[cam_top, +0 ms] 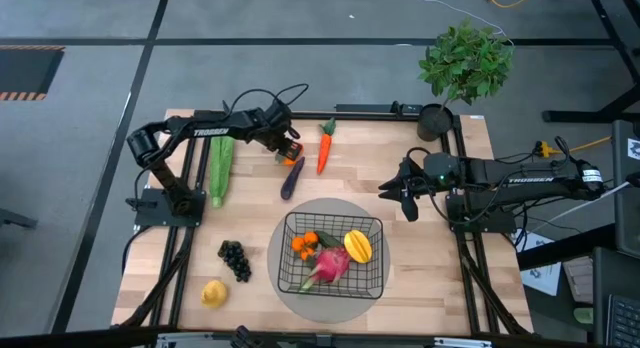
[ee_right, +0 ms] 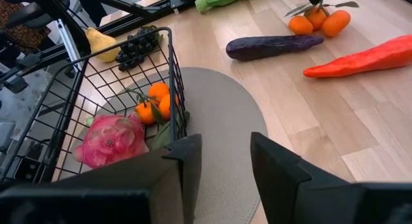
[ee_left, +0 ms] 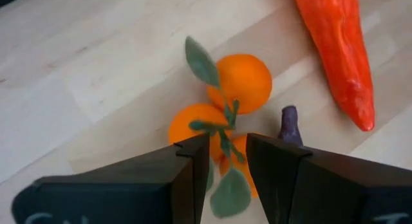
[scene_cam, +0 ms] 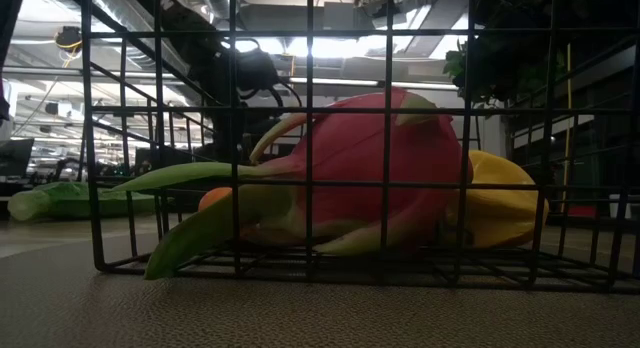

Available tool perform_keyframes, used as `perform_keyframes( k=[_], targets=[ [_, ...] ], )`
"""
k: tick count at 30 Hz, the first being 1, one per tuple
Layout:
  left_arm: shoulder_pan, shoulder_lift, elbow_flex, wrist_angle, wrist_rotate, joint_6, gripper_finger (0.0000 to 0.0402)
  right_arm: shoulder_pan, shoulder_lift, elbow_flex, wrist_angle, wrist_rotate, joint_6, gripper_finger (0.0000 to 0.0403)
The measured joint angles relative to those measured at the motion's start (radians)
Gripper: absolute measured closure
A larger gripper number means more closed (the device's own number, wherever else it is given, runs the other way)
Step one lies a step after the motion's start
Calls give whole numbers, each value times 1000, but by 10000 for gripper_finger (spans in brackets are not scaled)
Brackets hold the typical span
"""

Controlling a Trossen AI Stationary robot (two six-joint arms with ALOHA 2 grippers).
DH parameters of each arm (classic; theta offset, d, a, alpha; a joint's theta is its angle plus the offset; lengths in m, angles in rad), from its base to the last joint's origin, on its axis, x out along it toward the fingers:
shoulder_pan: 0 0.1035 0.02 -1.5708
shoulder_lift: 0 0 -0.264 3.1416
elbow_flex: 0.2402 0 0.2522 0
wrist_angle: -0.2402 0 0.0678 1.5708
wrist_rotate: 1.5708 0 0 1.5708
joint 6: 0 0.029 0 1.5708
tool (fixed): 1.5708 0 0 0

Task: Build produce basket
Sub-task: Put the oranges into the black wire basket

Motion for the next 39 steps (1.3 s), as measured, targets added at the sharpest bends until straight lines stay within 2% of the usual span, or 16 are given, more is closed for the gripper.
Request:
perform_keyframes(
  k=[13,16,18,21,28,35,39],
  targets=[
    [-9,117,3,111,-24,18,311,0,0,0,0,0,2,280],
    [-13,114,3,116,-25,51,329,0,0,0,-1,0,2,280],
    [-18,101,1,114,-33,80,356,0,0,0,-1,0,2,280],
    [-41,63,-2,102,-75,120,393,0,0,0,-4,0,0,280],
    [-134,-124,-2,103,-136,167,400,0,0,0,-10,7,-3,280],
    [-313,-358,-1,106,-115,200,401,0,0,0,-10,9,-18,280],
    [-451,-431,0,108,-59,212,401,0,0,0,-10,10,-53,280]
  ],
)
